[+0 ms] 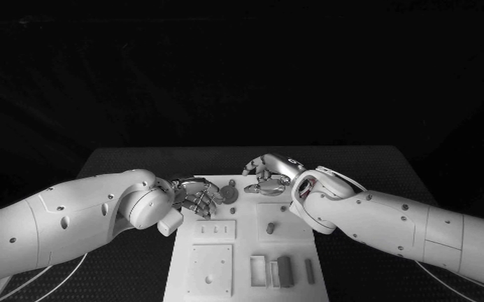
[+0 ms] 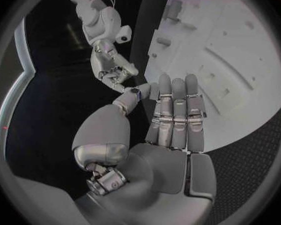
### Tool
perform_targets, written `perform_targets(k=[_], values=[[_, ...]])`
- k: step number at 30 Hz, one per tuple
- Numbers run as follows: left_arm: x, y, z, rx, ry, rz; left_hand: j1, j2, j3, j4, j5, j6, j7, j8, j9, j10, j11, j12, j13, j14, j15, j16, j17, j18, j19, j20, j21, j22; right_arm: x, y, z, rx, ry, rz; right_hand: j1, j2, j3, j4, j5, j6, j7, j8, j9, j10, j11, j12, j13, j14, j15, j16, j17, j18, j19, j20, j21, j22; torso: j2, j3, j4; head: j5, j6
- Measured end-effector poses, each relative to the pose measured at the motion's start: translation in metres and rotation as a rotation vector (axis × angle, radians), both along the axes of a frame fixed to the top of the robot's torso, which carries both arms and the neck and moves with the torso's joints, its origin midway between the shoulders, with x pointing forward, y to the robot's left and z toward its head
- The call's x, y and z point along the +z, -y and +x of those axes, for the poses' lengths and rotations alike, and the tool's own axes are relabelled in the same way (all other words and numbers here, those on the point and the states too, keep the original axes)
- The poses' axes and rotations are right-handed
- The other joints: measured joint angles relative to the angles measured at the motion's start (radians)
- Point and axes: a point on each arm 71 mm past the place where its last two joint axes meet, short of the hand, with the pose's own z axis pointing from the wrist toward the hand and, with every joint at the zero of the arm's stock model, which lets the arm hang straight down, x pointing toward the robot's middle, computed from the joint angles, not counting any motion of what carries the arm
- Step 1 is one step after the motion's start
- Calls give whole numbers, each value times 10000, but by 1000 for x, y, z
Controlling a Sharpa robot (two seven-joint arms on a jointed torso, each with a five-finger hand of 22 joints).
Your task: Assemble the parts on the task board
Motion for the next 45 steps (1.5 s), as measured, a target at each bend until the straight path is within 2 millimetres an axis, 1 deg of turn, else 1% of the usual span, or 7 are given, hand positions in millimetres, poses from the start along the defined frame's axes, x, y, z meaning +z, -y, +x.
perform_targets(k=[4, 11, 13, 17, 26, 34, 45], values=[[-4, 0, -2, -439, -379, 607, -63, 63, 0, 0, -119, -2, -2, 39, 103, 27, 1, 115, 63, 93, -22, 72, -76, -1, 38, -37, 4, 98, 2, 18, 7, -486, -37, 104, 60, 60, 0, 0, 0, -17, -13, 0, 0, 0, 0, 0, -11, -1, 1, 0, 0, -1, 0, 1, 0, 0, 4, 1, -11, 11, -17], [-8, -2, -2, -782, -538, 2029, -155, 154, -1, 0, -158, -19, -19, 195, 201, 189, -155, 562, 320, 361, -184, 471, -259, -2, 333, -185, 294, 437, 6, 32, 12, -850, -102, 339, 67, 67, 23, -23, 0, -35, 3, 0, 0, 0, 0, 0, -10, -10, 10, 1, 1, -6, -4, 4, 0, -1, 7, 1, -11, 20, -102], [-8, -1, -3, -902, -554, 2394, -186, 185, -1, 0, -196, -21, -21, 248, 203, 189, -157, 743, 427, 392, -216, 625, -396, -3, 358, -211, 348, 593, 6, 32, 12, -879, -129, 399, 107, 107, 29, -29, 0, -36, 4, 0, 0, 0, 0, 0, -20, -10, 10, 1, -4, -7, -15, 16, 0, -1, 6, 6, -5, 20, -148], [-9, 0, -4, -1131, -394, 3201, -220, 219, 38, -39, -540, -85, -85, 301, 205, 88, -250, 1169, 589, 374, -239, 1047, -655, -3, 394, -247, 541, 965, 8, 31, 13, -887, -169, 550, 107, 107, 29, -29, 0, -37, 5, 0, 1, 0, 0, 0, -20, -12, 12, 1, -8, -9, -16, 16, 0, -2, 7, 10, 0, 30, -231], [-9, 7, -2, -1467, 83, 4265, -264, 263, 63, -66, -661, -155, -154, 393, 207, -93, -291, 2078, 767, 214, -397, 2095, -1178, -3, 407, -345, 808, 1619, 13, 31, 15, -946, -163, 744, 107, 107, 29, -29, 0, -40, 6, 0, 0, 1, 0, 0, -30, -16, 16, 1, -8, -16, -16, 17, 0, -2, 4, -1, 29, 37, -408], [-7, 20, -1, -1897, 576, 4903, -263, 263, 61, -66, -889, -175, -174, 405, 208, -154, -351, 2424, 767, 219, -406, 2536, -1420, -3, 513, -449, 885, 1847, 16, 31, 16, -962, -154, 810, 146, 147, 29, -29, 0, -104, 36, 1, 10, 1, 0, 0, -29, -18, 19, 1, -12, -73, -17, 17, -1, -3, 0, -22, 29, 21, -504], [-7, 30, 1, -2444, 945, 5540, -262, 262, 98, -28, -970, -197, -197, 406, 208, -120, -390, 2682, 776, 232, -485, 2828, -1646, -4, 570, -504, 930, 1995, 16, 31, 16, -966, -190, 847, 146, 147, 0, -57, 0, -101, 76, 1, 9, 1, 0, 0, -42, -33, 34, 1, -17, -82, -52, 53, 0, -3, 8, -17, 12, -22, -605]])
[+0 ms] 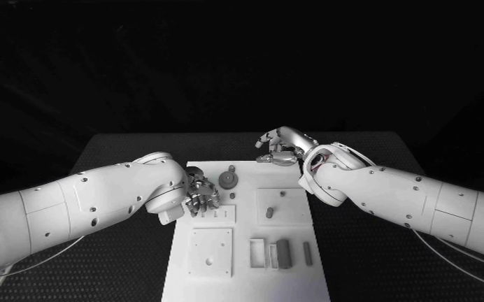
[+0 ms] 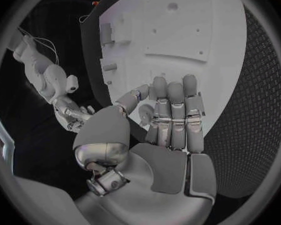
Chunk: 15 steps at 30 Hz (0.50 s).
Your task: Assemble the parts on the task board
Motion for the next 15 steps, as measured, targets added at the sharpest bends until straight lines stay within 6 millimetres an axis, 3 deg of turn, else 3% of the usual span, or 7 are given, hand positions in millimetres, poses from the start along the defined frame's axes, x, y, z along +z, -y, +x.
perform_targets(k=[1, 3, 5, 12, 15], values=[[0, 1, 0, -51, 6, 48, -1, 1, 0, 0, -1, -2, -1, 0, 0, 0, 0, 44, 0, 0, 0, 35, -15, 0, 17, -17, 0, 10, 0, 0, 0, -1, -2, 1, 0, 0, 0, 0, 0, 0, 0, 0, 0, 0, 0, 0, 0, 0, 0, 0, 0, -1, 0, 0, 0, 0, 0, 1, 0, -2, -12], [0, 3, 1, -171, 0, 150, -39, 38, -5, 6, -393, 1, 1, 0, 0, -6, -7, 190, -1, 8, -9, 203, -99, 0, 38, -38, 53, 70, 0, 0, 0, 0, -5, 4, 0, 0, 0, 0, 0, 0, 1, 0, -1, 0, 0, 0, 0, 0, 0, 0, 0, -3, 0, 0, 0, 0, 0, 4, 0, -4, -36], [0, 5, 2, -261, -13, 223, -77, 76, -26, 27, -562, 9, 9, 0, 0, -32, -34, 259, -1, 33, -34, 300, -155, -1, 70, -69, 61, 109, 0, 0, 0, 3, -8, 7, 0, 0, 0, 0, 0, -1, 1, 0, -1, 0, 0, 0, 0, 0, 0, 0, 0, -5, 0, 0, 0, 0, 0, 4, 0, -10, -62], [-2, 7, 5, -484, -104, 512, -89, 86, 0, 55, -607, 12, 13, 1, 0, -54, -56, 307, -1, -1, -69, 361, -231, -1, 71, -69, 61, 147, 0, 0, 0, -11, -24, 3, 0, 0, 0, 0, 0, -15, 13, 0, -1, 0, 0, 0, 1, -1, 1, 0, 0, -12, 0, 0, 0, -1, 0, -5, 4, -32, -83], [-3, 6, 5, -607, -238, 630, -90, 85, 0, 55, -828, 13, 13, 1, 0, -55, -57, 423, -2, -1, -69, 503, -318, 0, 71, -68, 61, 199, 0, 0, 0, -9, -31, 4, 0, 0, 0, 0, 0, -25, 23, 0, -1, 0, 0, 0, 1, -1, 2, 0, 1, -62, 0, 1, 0, -1, -1, -7, 5, -32, -81]])
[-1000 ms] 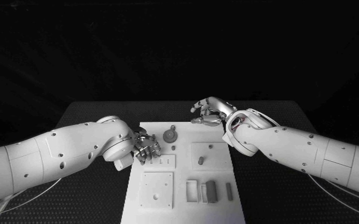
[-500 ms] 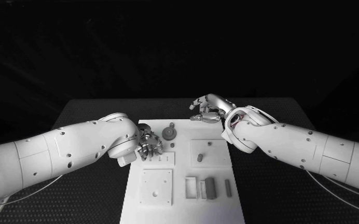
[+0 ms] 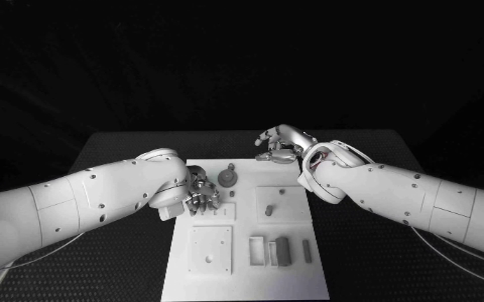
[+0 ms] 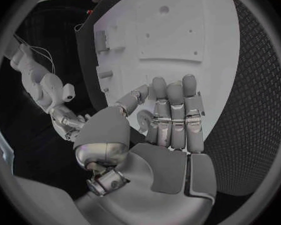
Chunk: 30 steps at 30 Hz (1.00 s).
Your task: Assemble the parts on the task board
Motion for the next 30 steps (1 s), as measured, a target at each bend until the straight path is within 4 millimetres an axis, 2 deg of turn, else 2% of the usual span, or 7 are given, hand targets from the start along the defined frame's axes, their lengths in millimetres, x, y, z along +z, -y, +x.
perform_targets(k=[10, 17, 20, 24, 30], values=[[-6, 1, -1, -245, -268, 233, -46, 22, -1, 0, -99, 4, 4, 21, 1, 0, 1, 99, -1, -39, -39, 117, -111, -1, -1, 2, 0, 60, 0, 0, 0, -22, -19, -8, 0, 0, 0, 0, 0, -7, 5, 0, -1, 0, 0, 0, -12, -1, 2, 0, -7, 92, -1, 1, 0, 0, -8, -6, 7, -26, -51], [-7, 2, -1, -368, -176, 436, -81, -3, -28, 26, -100, 4, 4, 105, 10, -14, -13, 155, -14, -39, -38, 199, -176, 0, -2, 3, 0, 89, -1, 0, 1, -28, -33, -14, 0, 0, 0, 0, 0, -9, 5, 0, -1, 0, 0, 0, -12, -14, 16, 0, -8, 139, -2, 2, 0, -1, -8, -5, 2, -31, -22], [-8, 1, 0, -380, -97, 536, -108, -29, -28, 26, -137, 4, 4, 353, 20, -15, -13, 170, -13, -39, -38, 233, -199, 0, -1, 2, 0, 99, -1, 0, 1, -40, -39, -20, 0, 0, 0, 0, 0, -11, 6, 0, -1, 0, 0, 0, -12, -15, 16, 0, -8, 140, -2, 2, 0, -1, -8, -1, 1, -37, -19], [-8, 0, 1, -399, -27, 615, -137, -58, -45, 42, -137, 5, 5, 491, 21, -15, -13, 195, -23, -39, -38, 303, -229, 0, 36, -33, -1, 116, -1, 1, 1, -48, -44, -24, 0, 0, 0, 0, 0, -12, 6, 0, -1, 0, 0, 0, -12, -15, 17, 0, -8, 139, -2, 3, 0, -1, -7, 1, -1, -51, -14], [-8, 1, 1, -456, 18, 669, -136, -58, -26, 79, -137, 5, 5, 547, 52, -15, -13, 233, -23, -58, -57, 303, -253, 0, 36, -34, 0, 126, -1, 1, 1, -52, -53, -24, 0, 0, 0, 0, 0, -13, 6, 0, -2, 0, 0, 0, -22, -15, 17, 0, -8, 136, -2, 3, 0, -1, -7, 5, 0, -54, -39]])
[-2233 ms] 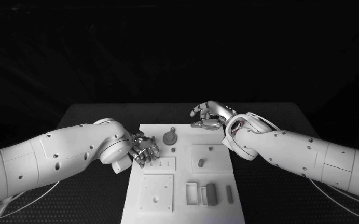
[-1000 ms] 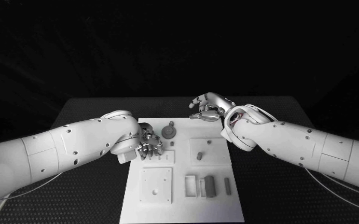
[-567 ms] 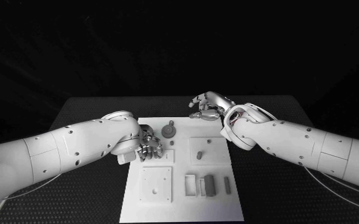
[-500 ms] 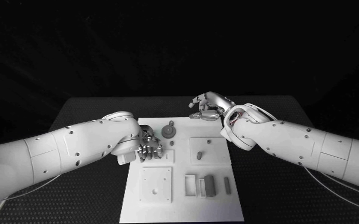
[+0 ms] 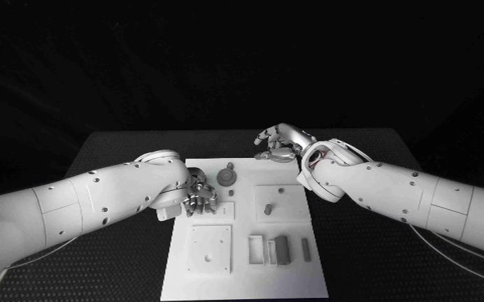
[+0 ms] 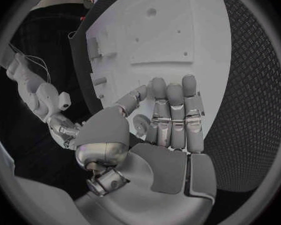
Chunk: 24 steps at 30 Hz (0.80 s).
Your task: Assemble the parts on the task board
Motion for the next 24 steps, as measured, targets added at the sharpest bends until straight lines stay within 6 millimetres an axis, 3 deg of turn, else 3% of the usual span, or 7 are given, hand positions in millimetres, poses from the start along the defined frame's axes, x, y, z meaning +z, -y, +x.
perform_targets(k=[24], values=[[-2, 5, -2, -234, -49, 89, 21, 20, -31, 29, -77, 1, 0, -16, 711, -2, 0, 76, -29, -16, -15, 124, -117, 0, -1, 3, -1, 11, 0, 1, 0, -10, -46, -16, 0, 0, -27, -27, 0, -20, -15, 0, -1, 0, 0, 0, -9, -1, 1, 0, -8, -60, -37, -36, 0, 0, -2, -4, 7, -16, -25]])
